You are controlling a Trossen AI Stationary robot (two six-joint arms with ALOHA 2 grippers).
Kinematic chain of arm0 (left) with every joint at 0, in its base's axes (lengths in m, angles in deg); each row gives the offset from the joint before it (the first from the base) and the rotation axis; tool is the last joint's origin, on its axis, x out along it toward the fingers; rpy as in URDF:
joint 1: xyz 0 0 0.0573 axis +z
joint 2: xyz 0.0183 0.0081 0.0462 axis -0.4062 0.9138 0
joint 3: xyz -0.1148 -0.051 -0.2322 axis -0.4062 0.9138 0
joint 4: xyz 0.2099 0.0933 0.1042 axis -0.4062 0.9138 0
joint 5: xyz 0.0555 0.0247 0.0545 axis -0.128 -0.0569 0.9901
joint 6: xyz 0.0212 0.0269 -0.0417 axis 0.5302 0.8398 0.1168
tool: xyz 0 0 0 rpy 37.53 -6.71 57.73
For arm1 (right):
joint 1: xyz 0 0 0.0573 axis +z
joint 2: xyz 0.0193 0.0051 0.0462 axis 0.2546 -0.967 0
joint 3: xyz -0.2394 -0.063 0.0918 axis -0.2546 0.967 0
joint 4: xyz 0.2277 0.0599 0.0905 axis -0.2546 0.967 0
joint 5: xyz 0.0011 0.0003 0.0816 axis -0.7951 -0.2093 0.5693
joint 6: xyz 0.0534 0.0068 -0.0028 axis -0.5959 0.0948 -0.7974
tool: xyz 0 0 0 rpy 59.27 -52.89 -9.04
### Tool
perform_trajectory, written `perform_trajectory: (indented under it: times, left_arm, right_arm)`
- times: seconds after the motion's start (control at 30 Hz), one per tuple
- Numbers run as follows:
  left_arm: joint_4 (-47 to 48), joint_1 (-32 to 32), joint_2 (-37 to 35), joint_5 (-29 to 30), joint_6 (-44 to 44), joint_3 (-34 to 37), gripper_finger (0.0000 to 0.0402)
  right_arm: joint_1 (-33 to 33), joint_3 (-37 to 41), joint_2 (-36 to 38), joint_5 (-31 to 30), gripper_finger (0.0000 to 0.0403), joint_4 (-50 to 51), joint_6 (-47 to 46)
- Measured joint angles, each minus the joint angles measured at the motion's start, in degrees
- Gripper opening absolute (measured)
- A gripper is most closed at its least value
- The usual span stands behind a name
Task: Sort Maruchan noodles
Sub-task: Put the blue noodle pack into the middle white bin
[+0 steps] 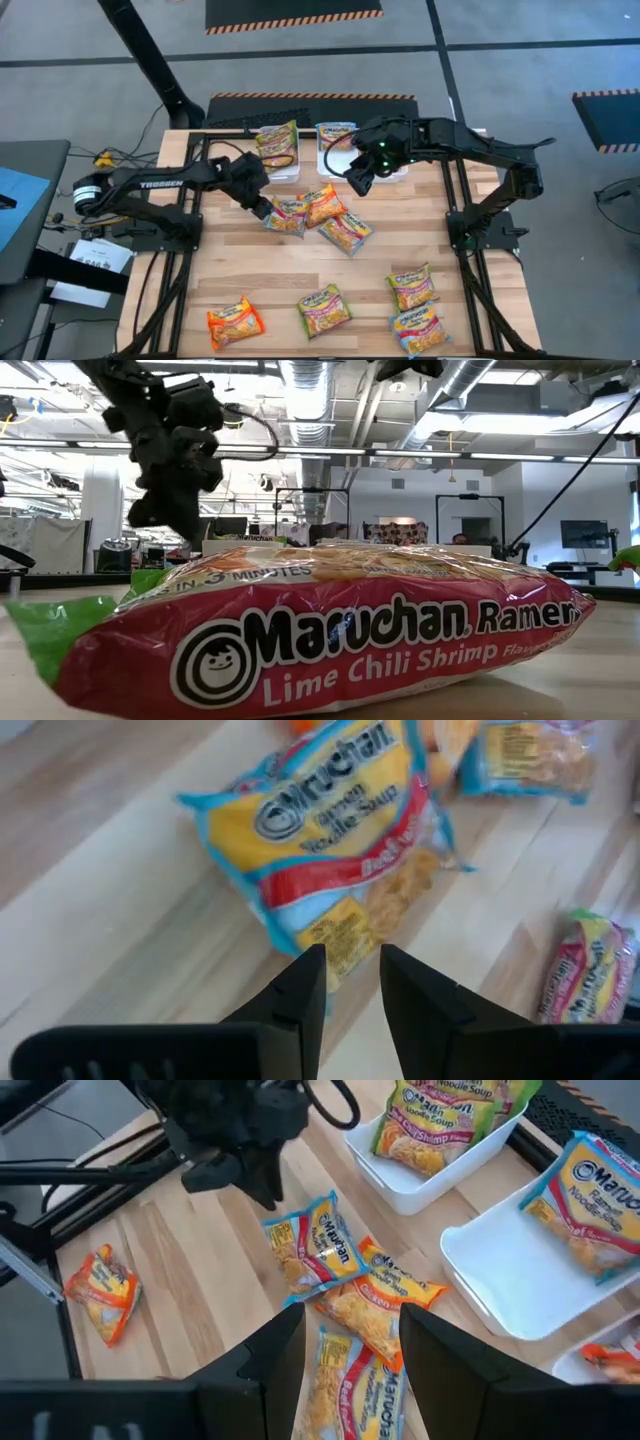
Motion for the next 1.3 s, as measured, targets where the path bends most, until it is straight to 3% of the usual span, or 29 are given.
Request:
perform_trajectory:
  times: [0.27,0.63,0.87,1.3]
  left_arm:
    - [-9.44,0.12,-0.47,-11.93,0.37,5.44,0.0082]
    - [-7.99,6.08,-0.44,-9.61,-2.06,5.86,0.0082]
    - [-8.34,6.31,-0.19,-6.38,-3.83,5.86,0.0082]
    - [-10.37,6.81,4.56,-11.39,-3.61,5.84,0.0083]
  right_arm:
    - [-0.35,0.04,-0.22,0.96,0.0189,0.19,0.0]
    - [-0.22,0.04,-0.18,1.07,0.0189,0.22,0.0]
    - [-0.24,0.04,-0.18,1.07,0.0189,0.23,0.0]
    - [-0.25,0.07,-0.18,1.07,0.0189,0.23,-0.01]
